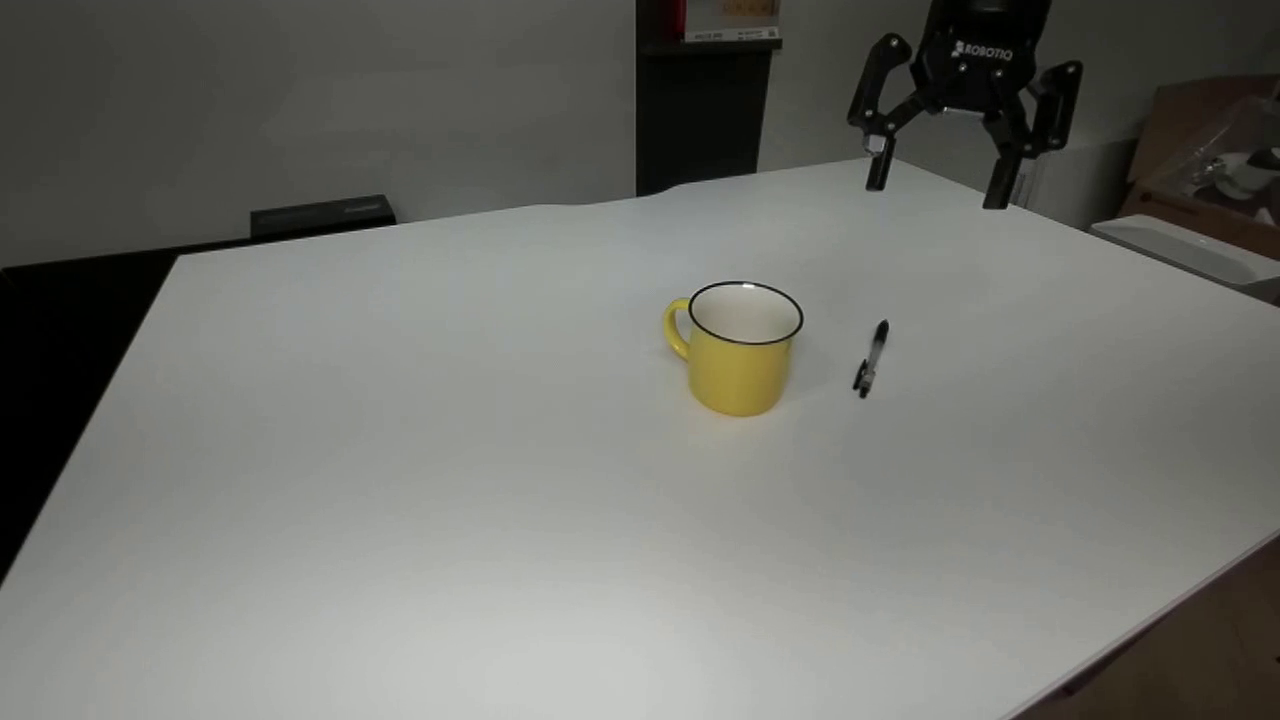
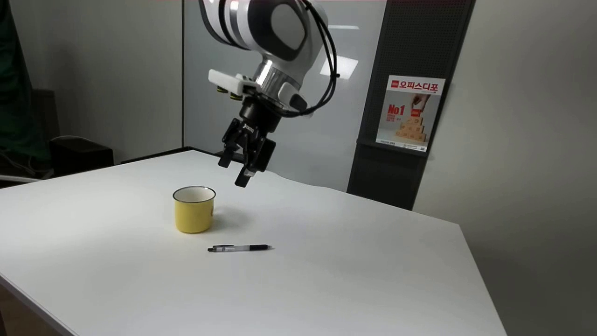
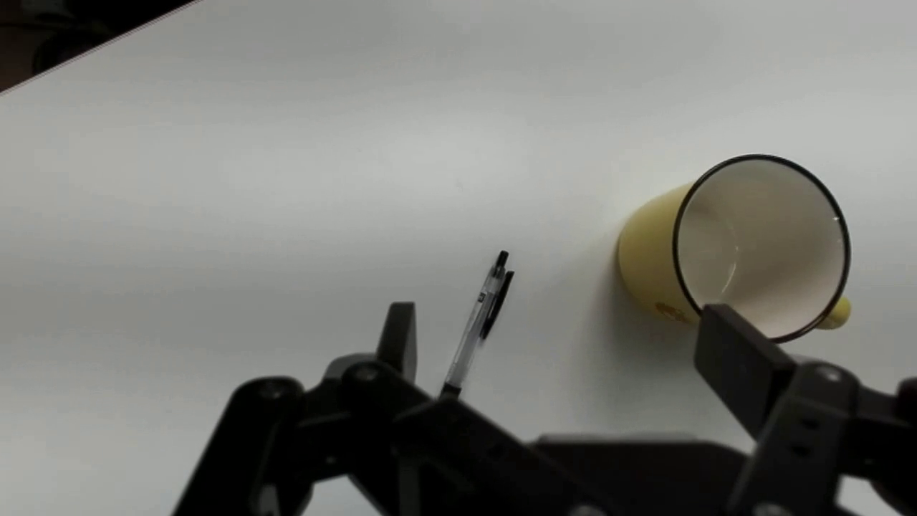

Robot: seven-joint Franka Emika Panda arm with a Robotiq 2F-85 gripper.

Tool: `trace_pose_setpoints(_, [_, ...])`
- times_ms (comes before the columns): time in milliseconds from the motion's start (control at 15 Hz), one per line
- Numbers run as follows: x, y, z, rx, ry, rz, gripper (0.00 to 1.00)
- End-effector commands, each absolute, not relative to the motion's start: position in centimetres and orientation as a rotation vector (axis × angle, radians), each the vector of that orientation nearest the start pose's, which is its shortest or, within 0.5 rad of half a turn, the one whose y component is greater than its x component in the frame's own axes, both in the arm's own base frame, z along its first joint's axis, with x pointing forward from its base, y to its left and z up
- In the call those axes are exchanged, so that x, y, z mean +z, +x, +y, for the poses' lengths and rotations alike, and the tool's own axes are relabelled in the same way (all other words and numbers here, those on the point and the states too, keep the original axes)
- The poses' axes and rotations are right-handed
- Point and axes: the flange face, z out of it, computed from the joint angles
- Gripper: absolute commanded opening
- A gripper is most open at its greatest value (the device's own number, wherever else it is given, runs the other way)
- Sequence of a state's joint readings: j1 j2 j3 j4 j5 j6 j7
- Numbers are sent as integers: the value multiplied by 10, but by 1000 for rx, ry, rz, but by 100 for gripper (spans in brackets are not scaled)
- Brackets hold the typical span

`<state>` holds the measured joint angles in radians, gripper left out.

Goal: Remove the pen from the cup, put it on the table and return it back in the cup

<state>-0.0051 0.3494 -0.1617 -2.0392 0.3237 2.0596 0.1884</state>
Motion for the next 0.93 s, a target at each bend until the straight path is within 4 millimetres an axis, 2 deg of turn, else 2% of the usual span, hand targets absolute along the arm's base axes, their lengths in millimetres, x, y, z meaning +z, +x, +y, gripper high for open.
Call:
trace_pose_setpoints(0, [292, 517, -41, 250, -2955, 796, 100])
trace_pose_setpoints(200, [299, 494, -26, 20, -3055, 803, 100])
trace_pose_setpoints(400, [273, 476, -23, -181, -3039, 944, 100])
trace_pose_setpoints(467, [284, 494, -25, -99, -3063, 843, 100])
trace_pose_setpoints(600, [275, 487, -24, -96, -3067, 842, 100])
trace_pose_setpoints(867, [281, 495, -20, -133, -3061, 855, 100])
